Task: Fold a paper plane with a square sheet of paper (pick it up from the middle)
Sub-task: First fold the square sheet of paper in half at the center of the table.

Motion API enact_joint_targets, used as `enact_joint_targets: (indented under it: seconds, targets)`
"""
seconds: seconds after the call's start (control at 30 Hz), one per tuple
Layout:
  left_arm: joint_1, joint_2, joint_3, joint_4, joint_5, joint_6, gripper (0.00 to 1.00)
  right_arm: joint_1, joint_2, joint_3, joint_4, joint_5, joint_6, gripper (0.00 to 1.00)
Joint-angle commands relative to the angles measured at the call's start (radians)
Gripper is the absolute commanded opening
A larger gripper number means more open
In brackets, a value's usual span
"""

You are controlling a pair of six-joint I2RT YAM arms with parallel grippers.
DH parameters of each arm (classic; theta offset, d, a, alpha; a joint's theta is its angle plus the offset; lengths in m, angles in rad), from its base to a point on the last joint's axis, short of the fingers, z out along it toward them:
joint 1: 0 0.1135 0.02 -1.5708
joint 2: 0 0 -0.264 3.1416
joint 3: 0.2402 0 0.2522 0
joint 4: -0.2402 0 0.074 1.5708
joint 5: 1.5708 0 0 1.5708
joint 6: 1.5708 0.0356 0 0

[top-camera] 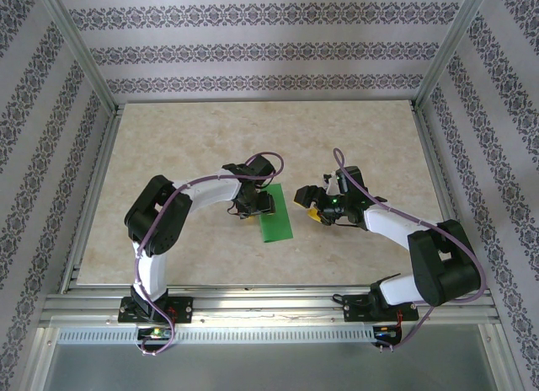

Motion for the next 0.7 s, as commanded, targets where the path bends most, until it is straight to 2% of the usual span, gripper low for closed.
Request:
enact_joint_targets:
  seconds: [0.0, 0.47, 0.57, 0.67]
  targets:
    - [-0.019, 0.091, -0.025, -0.02, -0.023, 0.02, 0.58, 0.004, 0.012, 0.012, -0.007, 0.004, -0.006, 0.8]
    - [-0.021, 0.097, -0.047, 0.012, -0.007, -0.001, 0.58, 0.004, 0.02, 0.012, -0.006, 0.003, -0.007, 0.78]
    - [-0.021, 0.096, -0.05, 0.016, -0.005, -0.003, 0.58, 0.006, 0.031, 0.013, -0.002, -0.002, -0.016, 0.68]
    - [-0.021, 0.097, -0.048, 0.017, -0.004, -0.002, 0.58, 0.011, 0.055, 0.025, -0.007, -0.006, -0.035, 0.51]
